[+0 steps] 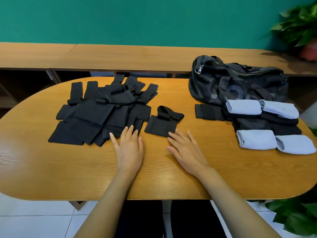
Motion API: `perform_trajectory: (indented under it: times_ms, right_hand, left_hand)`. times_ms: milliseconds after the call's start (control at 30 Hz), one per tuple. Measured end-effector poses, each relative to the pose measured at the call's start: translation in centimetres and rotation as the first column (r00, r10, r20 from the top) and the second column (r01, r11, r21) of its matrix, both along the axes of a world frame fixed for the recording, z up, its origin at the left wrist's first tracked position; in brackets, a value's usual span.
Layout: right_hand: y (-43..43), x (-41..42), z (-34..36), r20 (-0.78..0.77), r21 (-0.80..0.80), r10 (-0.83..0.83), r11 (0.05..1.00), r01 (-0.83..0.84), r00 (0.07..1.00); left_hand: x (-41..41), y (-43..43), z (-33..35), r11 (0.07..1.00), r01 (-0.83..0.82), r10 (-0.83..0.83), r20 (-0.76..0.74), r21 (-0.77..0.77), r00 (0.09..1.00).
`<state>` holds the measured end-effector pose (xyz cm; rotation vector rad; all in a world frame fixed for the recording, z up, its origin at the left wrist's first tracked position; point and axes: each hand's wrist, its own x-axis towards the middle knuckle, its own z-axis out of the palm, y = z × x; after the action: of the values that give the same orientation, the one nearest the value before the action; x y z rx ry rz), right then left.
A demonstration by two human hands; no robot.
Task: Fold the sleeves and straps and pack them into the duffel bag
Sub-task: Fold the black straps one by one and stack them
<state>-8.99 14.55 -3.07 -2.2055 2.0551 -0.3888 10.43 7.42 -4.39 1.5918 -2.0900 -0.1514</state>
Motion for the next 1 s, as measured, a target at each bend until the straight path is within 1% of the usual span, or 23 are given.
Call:
perform_trajectory:
  times_ms: [100, 167, 200, 267, 333, 400, 467, 533, 600, 667, 733, 767, 800, 867, 933, 1000]
  right_hand:
    - [1.5, -2.4, -0.4, 0.111, -0.067, 0.011, 0.998, -0.004, 0.994]
    - [2.2, -3.5, -0.7, 0.201, -0.148, 0.012, 0.989, 0.018, 0.98]
    - [2.5, -3.7, -0.8, 0.234, -0.195, 0.02, 0.981, 0.027, 0.972]
    - [2.9, -3.7, -1.0, 0.252, -0.257, 0.05, 0.966, 0.017, 0.966]
    - [3.1, -3.6, -1.1, 0.26, -0.293, 0.082, 0.956, -0.002, 0.962]
    - [3.1, -3.8, -1.1, 0.288, -0.354, 0.093, 0.935, 0.016, 0.953]
    - [3.0, -4.0, -1.1, 0.298, -0.423, 0.071, 0.904, 0.065, 0.952]
    - [2.9, -4.3, -1.1, 0.285, -0.431, 0.016, 0.895, 0.114, 0.958]
    - [2.4, -4.9, -0.9, 0.239, -0.39, -0.056, 0.909, 0.149, 0.969]
    - [1.5, -5.9, -0.3, 0.165, -0.308, -0.113, 0.938, 0.16, 0.98]
    - [0.3, -7.0, 0.6, 0.086, -0.202, -0.099, 0.973, 0.114, 0.991]
    - [-0.5, -7.3, 1.0, 0.062, -0.151, -0.07, 0.985, 0.079, 0.996]
    - [-1.2, -7.6, 1.4, 0.048, -0.108, -0.04, 0.993, 0.045, 0.998]
    - [-2.4, -7.8, 2.1, 0.022, -0.057, 0.006, 0.998, -0.005, 1.0]
    - [-3.3, -7.8, 2.7, 0.002, -0.032, 0.025, 0.999, -0.025, 1.0]
    - [-3.9, -7.7, 3.2, 0.051, -0.005, -0.006, 1.0, 0.007, 0.999]
  left_hand:
    - [0.1, 0.0, 0.0, 0.999, 0.03, -0.031, -0.015, -0.011, 0.999]
    - [0.1, 0.2, 0.1, 0.993, 0.112, -0.113, -0.031, -0.035, 0.993]
    - [0.1, 0.3, 0.3, 0.982, 0.183, -0.184, -0.029, -0.043, 0.983]
    - [0.1, 0.7, 0.5, 0.93, 0.366, -0.366, -0.011, -0.043, 0.93]
    - [0.1, 1.0, 0.6, 0.847, 0.532, -0.531, 0.004, -0.011, 0.847]
    - [0.1, 1.1, 0.6, 0.79, 0.613, -0.613, 0.02, 0.03, 0.79]
    - [0.1, 1.1, 0.5, 0.775, 0.632, -0.632, 0.008, 0.016, 0.775]
    - [0.2, 1.3, 0.4, 0.783, 0.621, -0.622, -0.044, -0.039, 0.781]
    - [0.2, 1.3, 0.3, 0.807, 0.584, -0.591, -0.106, -0.092, 0.8]
    - [-0.3, 0.9, 0.7, 0.842, 0.52, -0.539, -0.184, -0.142, 0.822]
    - [-1.3, 0.3, 1.8, 0.881, 0.449, -0.473, -0.253, -0.149, 0.844]
    - [-2.0, -0.2, 2.4, 0.901, 0.417, -0.433, -0.281, -0.119, 0.856]
    - [-2.7, -0.8, 2.8, 0.92, 0.388, -0.386, -0.306, -0.057, 0.87]
    - [-4.1, -1.9, 3.7, 0.934, 0.336, -0.276, -0.356, 0.12, 0.893]
    - [-5.3, -2.8, 4.1, 0.907, 0.311, -0.182, -0.4, 0.284, 0.898]
    - [-6.0, -3.5, 4.4, 0.868, 0.316, -0.131, -0.436, 0.384, 0.89]
